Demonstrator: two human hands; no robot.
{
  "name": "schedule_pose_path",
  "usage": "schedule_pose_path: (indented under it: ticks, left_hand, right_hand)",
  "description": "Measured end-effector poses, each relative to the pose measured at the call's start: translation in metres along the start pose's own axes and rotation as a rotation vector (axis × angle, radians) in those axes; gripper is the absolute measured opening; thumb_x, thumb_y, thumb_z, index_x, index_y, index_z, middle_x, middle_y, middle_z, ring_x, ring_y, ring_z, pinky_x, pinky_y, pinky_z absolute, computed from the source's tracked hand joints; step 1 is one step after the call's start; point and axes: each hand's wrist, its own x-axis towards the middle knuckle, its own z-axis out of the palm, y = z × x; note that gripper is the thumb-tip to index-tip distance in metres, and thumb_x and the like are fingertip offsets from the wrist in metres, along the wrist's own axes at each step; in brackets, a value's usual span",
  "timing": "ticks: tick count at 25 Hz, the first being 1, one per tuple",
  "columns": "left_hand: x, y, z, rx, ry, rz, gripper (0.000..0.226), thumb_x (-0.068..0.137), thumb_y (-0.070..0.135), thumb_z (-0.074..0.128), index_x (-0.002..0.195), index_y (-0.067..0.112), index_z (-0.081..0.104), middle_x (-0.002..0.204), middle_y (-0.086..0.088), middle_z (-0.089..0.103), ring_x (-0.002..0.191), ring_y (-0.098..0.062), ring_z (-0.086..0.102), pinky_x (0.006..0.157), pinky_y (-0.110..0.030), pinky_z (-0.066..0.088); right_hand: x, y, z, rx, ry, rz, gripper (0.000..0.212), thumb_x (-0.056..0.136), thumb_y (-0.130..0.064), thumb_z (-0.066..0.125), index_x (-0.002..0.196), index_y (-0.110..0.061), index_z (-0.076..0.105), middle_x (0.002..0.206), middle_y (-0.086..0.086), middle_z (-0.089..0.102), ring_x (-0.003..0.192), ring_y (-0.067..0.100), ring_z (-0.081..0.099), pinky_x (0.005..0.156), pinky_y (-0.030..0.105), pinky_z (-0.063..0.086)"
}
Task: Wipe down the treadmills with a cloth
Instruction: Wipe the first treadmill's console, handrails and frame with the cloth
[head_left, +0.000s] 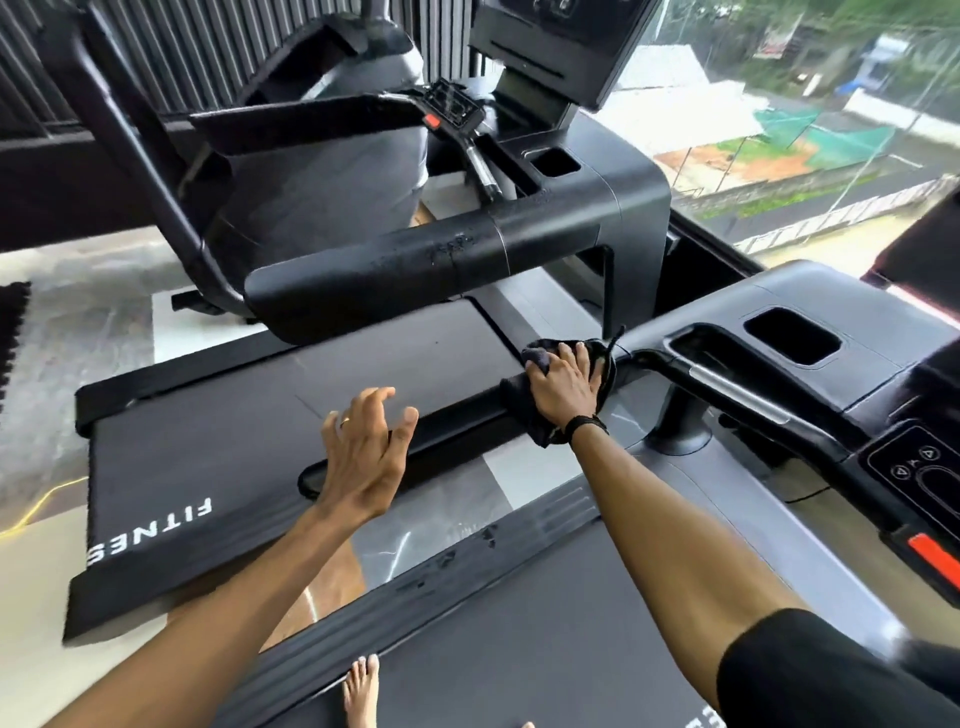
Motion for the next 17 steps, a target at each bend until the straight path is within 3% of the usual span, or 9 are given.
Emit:
schedule_pose_path:
  ticks: [3,9,13,17]
  left_hand:
    - [0.016,-0.033,-0.008,-0.002,-0.063,0.02,0.071,0.091,0.068,0.013,0.132,0.019,0.044,0.137,0.005,0.045,0.124,-0.016,0.048,0.118,-0.046,0.007]
    - [0.034,-0.083,-0.005,-0.009,-0.173,0.054,0.084,0.088,0.076,0.007,0.132,0.016,0.048,0.133,0.003,0.05,0.123,-0.021,0.049,0.114,-0.044,0.005]
    - [0.031,-0.087,-0.004,-0.011,-0.226,0.146,0.073,0.092,0.065,0.011,0.133,0.016,0.048,0.133,0.002,0.052,0.126,-0.021,0.047,0.115,-0.047,0.01]
    - [0.036,-0.089,-0.009,-0.114,-0.258,0.057,0.081,0.089,0.068,0.006,0.133,0.015,0.049,0.134,-0.001,0.055,0.126,-0.022,0.049,0.115,-0.048,0.015]
  right_hand:
    - [0.0,-0.017,0.012,-0.022,0.086,0.154,0.041,0.097,-0.036,0.041,0.132,-0.027,0.06,0.161,-0.002,0.026,0.154,0.017,-0.002,0.12,0.051,-0.014]
    - [-0.015,-0.046,0.019,-0.007,0.143,0.234,0.036,0.094,-0.028,0.049,0.129,-0.024,0.061,0.162,-0.001,0.026,0.154,0.019,-0.004,0.119,0.059,-0.011]
    - [-0.05,-0.076,0.049,0.011,0.177,0.219,0.037,0.094,-0.029,0.053,0.13,-0.023,0.06,0.162,0.001,0.026,0.154,0.019,-0.004,0.12,0.057,-0.011]
    - [-0.085,-0.109,0.073,0.018,0.181,0.164,0.038,0.094,-0.03,0.052,0.131,-0.023,0.06,0.163,0.001,0.024,0.154,0.019,-0.004,0.12,0.053,-0.014]
